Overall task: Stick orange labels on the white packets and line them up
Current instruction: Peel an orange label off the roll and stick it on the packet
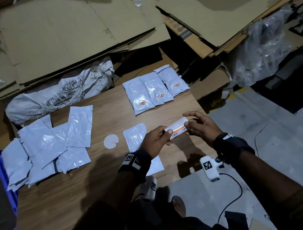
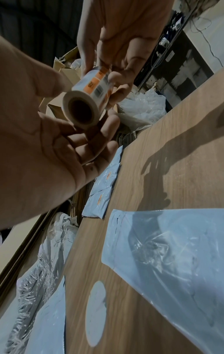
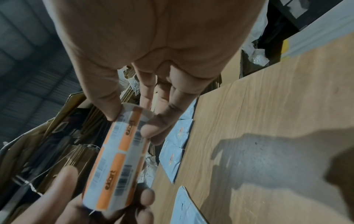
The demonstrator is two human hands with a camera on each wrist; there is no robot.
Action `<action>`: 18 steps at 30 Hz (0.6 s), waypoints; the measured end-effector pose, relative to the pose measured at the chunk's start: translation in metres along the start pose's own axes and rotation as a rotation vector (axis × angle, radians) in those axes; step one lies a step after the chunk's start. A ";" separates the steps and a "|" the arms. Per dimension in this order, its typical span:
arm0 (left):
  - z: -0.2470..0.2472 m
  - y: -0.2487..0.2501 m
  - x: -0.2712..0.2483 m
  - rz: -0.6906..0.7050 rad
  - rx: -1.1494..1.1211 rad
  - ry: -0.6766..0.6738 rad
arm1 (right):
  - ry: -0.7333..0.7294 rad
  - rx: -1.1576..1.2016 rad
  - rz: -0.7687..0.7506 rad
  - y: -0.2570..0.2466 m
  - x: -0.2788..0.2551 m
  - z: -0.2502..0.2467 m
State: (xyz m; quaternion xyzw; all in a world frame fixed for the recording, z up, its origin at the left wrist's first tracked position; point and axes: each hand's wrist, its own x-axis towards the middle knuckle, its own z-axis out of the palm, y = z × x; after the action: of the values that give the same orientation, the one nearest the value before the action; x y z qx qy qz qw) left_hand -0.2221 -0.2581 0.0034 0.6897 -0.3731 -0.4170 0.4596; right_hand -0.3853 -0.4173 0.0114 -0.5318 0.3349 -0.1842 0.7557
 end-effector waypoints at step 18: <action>0.008 0.032 0.012 0.021 -0.241 0.036 | -0.014 -0.207 -0.205 -0.022 0.001 0.018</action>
State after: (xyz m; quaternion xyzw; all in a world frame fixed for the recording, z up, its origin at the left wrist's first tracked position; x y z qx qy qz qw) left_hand -0.2294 -0.2813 0.0292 0.6328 -0.3191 -0.4414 0.5504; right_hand -0.3699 -0.4140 0.0350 -0.6395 0.2909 -0.2212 0.6764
